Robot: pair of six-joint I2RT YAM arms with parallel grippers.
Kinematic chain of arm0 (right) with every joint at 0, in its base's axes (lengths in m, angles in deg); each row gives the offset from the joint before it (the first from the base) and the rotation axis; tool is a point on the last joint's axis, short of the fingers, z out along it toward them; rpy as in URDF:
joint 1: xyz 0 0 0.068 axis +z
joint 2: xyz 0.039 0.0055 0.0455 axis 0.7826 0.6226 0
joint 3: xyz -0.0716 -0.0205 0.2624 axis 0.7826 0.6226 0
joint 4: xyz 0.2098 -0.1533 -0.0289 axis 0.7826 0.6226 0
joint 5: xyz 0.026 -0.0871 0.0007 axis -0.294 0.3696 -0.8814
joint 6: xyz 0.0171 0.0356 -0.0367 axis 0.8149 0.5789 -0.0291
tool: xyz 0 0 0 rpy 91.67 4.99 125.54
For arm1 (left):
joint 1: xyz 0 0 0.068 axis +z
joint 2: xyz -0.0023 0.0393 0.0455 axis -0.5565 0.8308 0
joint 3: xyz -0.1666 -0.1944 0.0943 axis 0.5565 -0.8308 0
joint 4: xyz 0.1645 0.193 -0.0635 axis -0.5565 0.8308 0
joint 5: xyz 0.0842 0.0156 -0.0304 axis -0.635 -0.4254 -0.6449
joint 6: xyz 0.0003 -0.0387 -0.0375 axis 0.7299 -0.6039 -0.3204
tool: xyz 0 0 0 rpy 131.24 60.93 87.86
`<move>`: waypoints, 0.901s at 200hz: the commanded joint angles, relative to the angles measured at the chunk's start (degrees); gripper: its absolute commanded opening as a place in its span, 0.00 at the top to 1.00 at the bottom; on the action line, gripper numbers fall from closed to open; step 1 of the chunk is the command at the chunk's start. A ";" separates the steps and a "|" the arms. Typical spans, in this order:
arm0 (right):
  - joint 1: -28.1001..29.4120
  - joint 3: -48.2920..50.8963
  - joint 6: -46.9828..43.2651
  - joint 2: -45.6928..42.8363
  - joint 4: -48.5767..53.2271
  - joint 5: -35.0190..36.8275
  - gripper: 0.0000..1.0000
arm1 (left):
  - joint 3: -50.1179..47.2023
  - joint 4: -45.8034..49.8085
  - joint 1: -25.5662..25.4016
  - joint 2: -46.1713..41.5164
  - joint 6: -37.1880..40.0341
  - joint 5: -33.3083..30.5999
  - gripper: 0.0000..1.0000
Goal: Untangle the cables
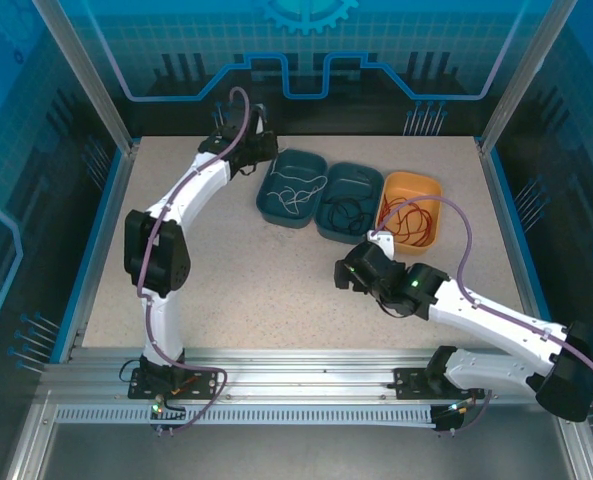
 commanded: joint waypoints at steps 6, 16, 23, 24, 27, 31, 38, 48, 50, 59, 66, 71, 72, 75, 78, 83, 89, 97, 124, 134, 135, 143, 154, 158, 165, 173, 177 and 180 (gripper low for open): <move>0.27 -1.63 0.99 0.78 0.90 0.51 0.00 | -1.41 3.75 -0.47 -3.62 3.13 -11.17 1.00; 0.24 -1.60 0.88 1.01 0.87 0.34 0.00 | -2.14 3.89 -0.52 -4.47 3.09 -13.33 1.00; 0.28 -1.60 0.82 1.23 0.96 0.33 0.00 | -2.94 3.52 -0.52 -5.18 3.19 -14.49 1.00; 0.24 -1.60 0.81 1.26 1.00 0.33 0.00 | -2.98 3.46 -0.47 -5.27 3.14 -14.61 1.00; 0.22 -1.68 0.83 1.35 0.97 0.25 0.00 | -3.39 3.36 -0.51 -5.53 3.10 -14.78 1.00; 0.23 -1.69 0.82 1.45 1.00 0.17 0.00 | -3.88 2.91 -0.56 -5.88 3.17 -15.01 1.00; 0.17 -1.71 0.89 1.63 1.05 0.14 0.00 | -4.46 2.46 -0.52 -6.22 3.27 -14.94 1.00; 0.19 -1.79 0.95 1.78 1.05 0.12 0.00 | -5.07 2.05 -0.57 -6.50 3.27 -13.79 1.00; 0.19 -1.79 0.95 1.87 1.03 0.12 0.00 | -5.14 2.05 -0.64 -6.58 3.22 -13.58 1.00; 0.19 -1.82 1.04 1.91 1.05 0.25 0.00 | -5.52 1.83 -0.93 -6.60 3.10 -12.39 1.00; 0.19 -1.84 1.18 2.06 1.05 0.29 0.00 | -5.66 1.81 -1.35 -6.45 3.09 -11.70 1.00; 0.19 -1.78 1.27 2.07 1.08 0.30 0.00 | -5.74 1.94 -1.78 -6.28 3.16 -11.22 1.00; 0.15 -1.83 1.30 2.12 1.11 0.31 0.00 | -5.74 1.96 -1.85 -6.26 3.17 -11.04 1.00; 0.11 -1.79 1.31 2.15 1.11 0.33 0.00 | -5.76 1.95 -2.17 -6.18 3.21 -10.67 1.00; 0.13 -1.78 1.38 2.10 1.20 0.33 0.00 | -5.76 2.06 -2.37 -5.93 3.30 -10.23 1.00; 0.11 -1.83 1.44 2.16 1.37 0.33 0.00 | -5.69 2.37 -2.86 -5.67 3.42 -9.72 1.00; 0.08 -1.81 1.53 2.16 1.71 0.46 0.00 | -5.52 2.89 -3.45 -5.24 3.51 -9.50 1.00; 0.08 -1.83 1.77 2.12 2.16 0.55 0.00 | -5.33 3.56 -4.09 -4.59 3.45 -9.68 1.00; -0.08 -1.83 2.82 1.64 4.26 0.81 0.00 | -5.61 4.36 -5.31 -2.43 2.06 -8.54 1.00; -0.12 -1.83 3.13 1.34 4.80 0.90 0.00 | -5.49 4.16 -5.48 -1.44 1.69 -7.61 1.00; -0.10 -1.80 3.20 1.31 4.82 0.93 0.00 | -5.44 4.17 -5.46 -1.34 1.65 -7.53 1.00; -0.08 -1.80 3.46 0.90 4.87 0.87 0.00 | -5.23 4.31 -5.64 -0.45 1.41 -6.71 1.00; -0.11 -1.61 3.64 0.35 4.77 0.87 0.00 | -4.43 4.81 -5.83 0.77 1.14 -5.76 1.00; -0.08 -1.49 3.67 0.17 4.74 0.78 0.00 | -4.23 4.94 -5.82 1.22 1.02 -5.68 1.00; -0.14 -1.34 3.72 -0.17 4.65 0.78 0.00 | -3.85 5.13 -5.88 1.94 0.78 -5.75 1.00; -0.09 -1.07 3.92 -0.62 4.56 0.68 0.00 | -3.37 5.37 -5.83 2.87 0.72 -5.84 0.99; -0.09 -1.00 3.91 -0.84 4.48 0.66 0.00 | -2.95 5.77 -5.88 3.34 0.68 -5.93 0.99; -0.11 -0.85 4.01 -0.97 4.48 0.60 0.00 | -2.60 6.01 -5.84 3.72 0.71 -5.87 0.98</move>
